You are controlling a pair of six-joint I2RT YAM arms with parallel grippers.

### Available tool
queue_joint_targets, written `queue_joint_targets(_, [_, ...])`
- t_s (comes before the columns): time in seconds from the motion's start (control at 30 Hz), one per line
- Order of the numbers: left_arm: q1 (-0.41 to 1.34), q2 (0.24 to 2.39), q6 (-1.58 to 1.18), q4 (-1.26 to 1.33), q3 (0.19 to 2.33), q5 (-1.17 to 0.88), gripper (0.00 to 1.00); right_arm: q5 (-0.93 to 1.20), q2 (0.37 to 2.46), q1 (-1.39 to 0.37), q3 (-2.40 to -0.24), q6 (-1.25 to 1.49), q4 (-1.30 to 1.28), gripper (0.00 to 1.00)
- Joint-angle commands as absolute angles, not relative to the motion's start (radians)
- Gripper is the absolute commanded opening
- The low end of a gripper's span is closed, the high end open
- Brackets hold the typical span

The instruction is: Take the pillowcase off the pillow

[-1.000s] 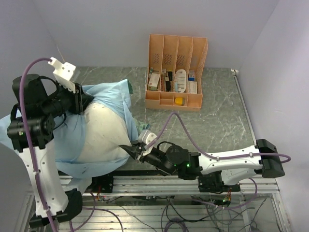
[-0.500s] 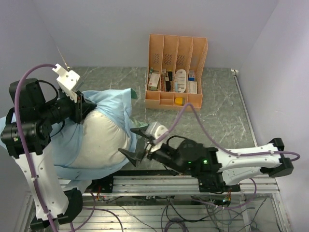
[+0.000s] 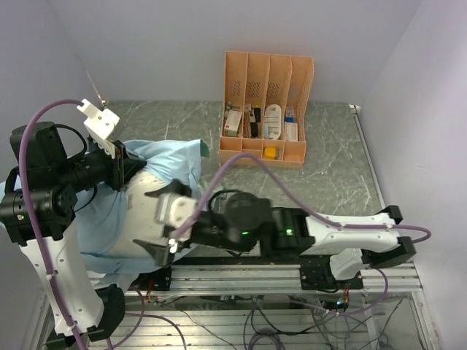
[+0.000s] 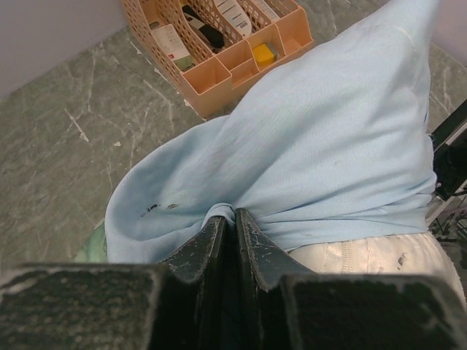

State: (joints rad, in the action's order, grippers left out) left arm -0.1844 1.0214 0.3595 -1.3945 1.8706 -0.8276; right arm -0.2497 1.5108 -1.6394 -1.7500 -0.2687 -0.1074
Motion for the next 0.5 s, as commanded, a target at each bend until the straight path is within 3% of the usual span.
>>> queue_joint_targets(0.0, [-0.191,1.040,0.374,-1.459,1.896,-0.841,0.20,-0.159,1.598,-1.609,-1.883,-0.404,-0.357,0.85])
queue_joint_targets(0.47, [-0.191,1.040,0.406,-1.494,1.893,-0.862,0.18,0.018,1.598,-1.451,-1.909,-0.509,-0.404,0.85])
